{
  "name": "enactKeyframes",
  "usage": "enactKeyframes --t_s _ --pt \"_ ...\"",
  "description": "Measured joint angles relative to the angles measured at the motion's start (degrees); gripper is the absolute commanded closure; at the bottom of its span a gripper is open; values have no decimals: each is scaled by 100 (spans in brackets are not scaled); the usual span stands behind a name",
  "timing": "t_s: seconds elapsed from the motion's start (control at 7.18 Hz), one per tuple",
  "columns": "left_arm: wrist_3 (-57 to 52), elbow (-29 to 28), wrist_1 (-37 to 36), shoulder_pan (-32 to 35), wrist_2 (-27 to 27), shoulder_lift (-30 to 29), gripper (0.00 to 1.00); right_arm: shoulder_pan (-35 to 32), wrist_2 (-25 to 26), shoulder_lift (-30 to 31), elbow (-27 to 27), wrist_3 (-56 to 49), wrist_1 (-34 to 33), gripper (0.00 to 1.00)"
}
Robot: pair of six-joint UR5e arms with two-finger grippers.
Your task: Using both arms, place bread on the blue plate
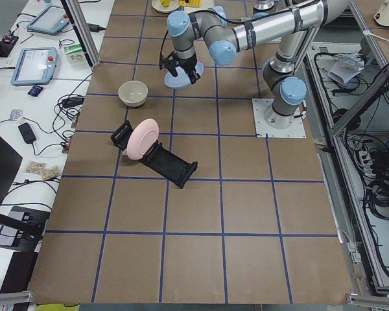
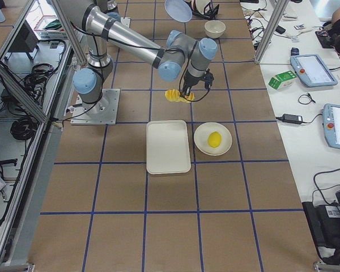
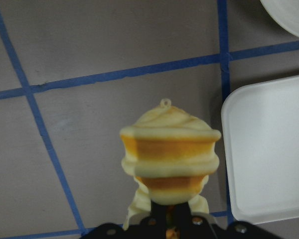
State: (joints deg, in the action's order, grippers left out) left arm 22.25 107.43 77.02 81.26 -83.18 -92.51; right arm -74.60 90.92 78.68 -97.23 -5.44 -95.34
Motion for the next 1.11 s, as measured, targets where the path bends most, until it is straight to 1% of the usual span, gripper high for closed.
enactKeyframes --t_s 0.14,0.28,0.42,0.7,0.84,0.97,1.11 --pt "299 306 -894 441 221 -235 100 -329 -82 26 171 433 63 100" --pt "439 512 -1445 780 409 -452 100 -653 -180 32 339 777 92 100" --pt "625 632 -1780 1110 499 -651 100 -962 -254 20 477 969 98 100" --pt "1238 711 -2378 1716 508 -1047 100 -1432 -524 -11 578 1254 28 100" --pt "1377 715 -2597 1872 503 -1233 39 -1596 -617 -42 587 1427 -62 100" --pt "1407 713 -2772 1938 499 -1346 34 -1775 -654 -117 589 1541 -211 100" --pt "1206 684 -2872 1945 377 -1368 22 -1987 -666 -258 591 1668 -421 100"
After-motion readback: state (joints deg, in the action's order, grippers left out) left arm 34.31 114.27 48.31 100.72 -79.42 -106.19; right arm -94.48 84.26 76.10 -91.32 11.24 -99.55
